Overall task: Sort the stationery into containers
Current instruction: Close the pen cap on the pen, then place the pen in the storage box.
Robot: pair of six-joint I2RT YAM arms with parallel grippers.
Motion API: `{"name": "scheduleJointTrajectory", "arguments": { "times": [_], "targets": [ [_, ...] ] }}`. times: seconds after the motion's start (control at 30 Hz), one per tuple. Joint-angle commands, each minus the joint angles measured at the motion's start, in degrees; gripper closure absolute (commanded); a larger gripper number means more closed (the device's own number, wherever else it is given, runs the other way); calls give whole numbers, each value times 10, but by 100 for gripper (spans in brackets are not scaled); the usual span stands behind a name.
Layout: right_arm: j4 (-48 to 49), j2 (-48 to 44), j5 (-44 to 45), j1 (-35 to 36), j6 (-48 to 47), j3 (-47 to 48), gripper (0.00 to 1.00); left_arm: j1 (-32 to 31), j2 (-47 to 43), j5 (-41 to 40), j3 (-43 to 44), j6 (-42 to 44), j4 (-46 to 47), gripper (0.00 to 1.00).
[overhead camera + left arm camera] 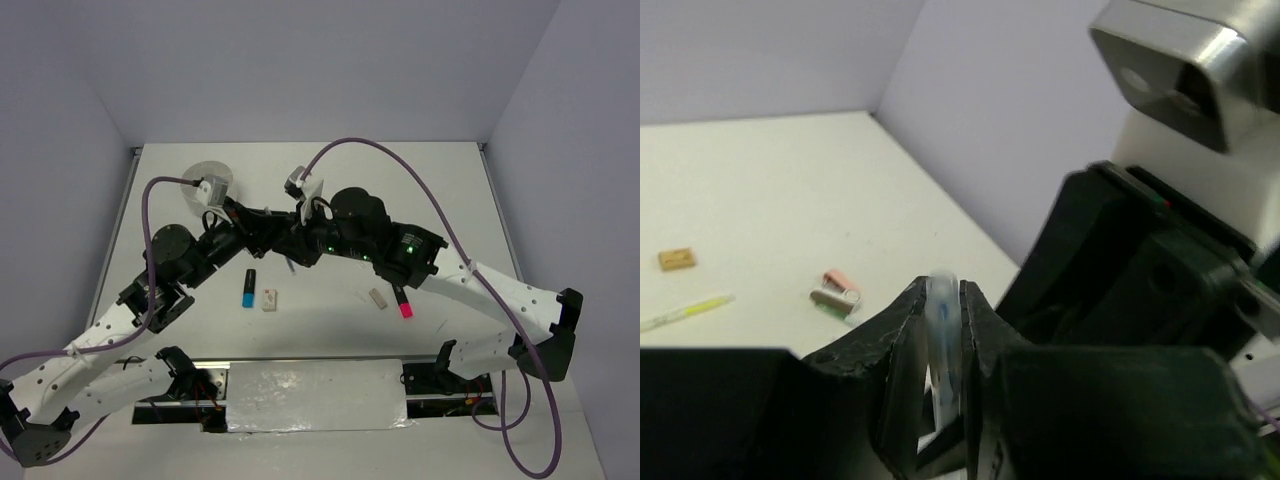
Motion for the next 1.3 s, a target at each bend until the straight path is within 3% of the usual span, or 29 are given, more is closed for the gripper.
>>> {"name": "scheduleJointTrajectory", "arguments": {
  "times": [0.0,0.03,0.17,0.23,0.27,0.3,0.4,0.63,0.8,0.83,0.97,1.27],
  "targets": [
    [139,-27,6,26,5,-21,100,-8,28,18,32,24,-84,70],
    [140,-30,11,27,5,-25,100,-7,33,24,41,24,-85,69],
    [137,-33,27,28,-1,-33,100,-7,43,25,44,20,-80,98],
    [136,-34,37,28,-7,-39,98,-8,41,16,46,29,-87,100],
    [137,-37,44,28,-8,-43,91,-7,39,-1,47,33,-91,100],
    [139,-38,69,24,-9,-57,60,-7,38,-5,56,46,-103,100],
    [137,-56,118,5,2,-105,15,-7,50,-115,87,70,-152,100],
    [157,-194,194,-98,83,-271,9,18,176,-387,182,110,-186,100],
    [162,-290,171,-147,109,-345,8,150,307,-482,230,158,-101,100],
    [160,-298,157,-147,109,-349,9,171,328,-483,236,163,-51,100],
    [149,-313,112,-146,118,-365,9,271,415,-447,299,183,-1,100],
    [174,-292,54,-144,141,-390,9,325,512,-417,324,241,125,100]
  ]
}}
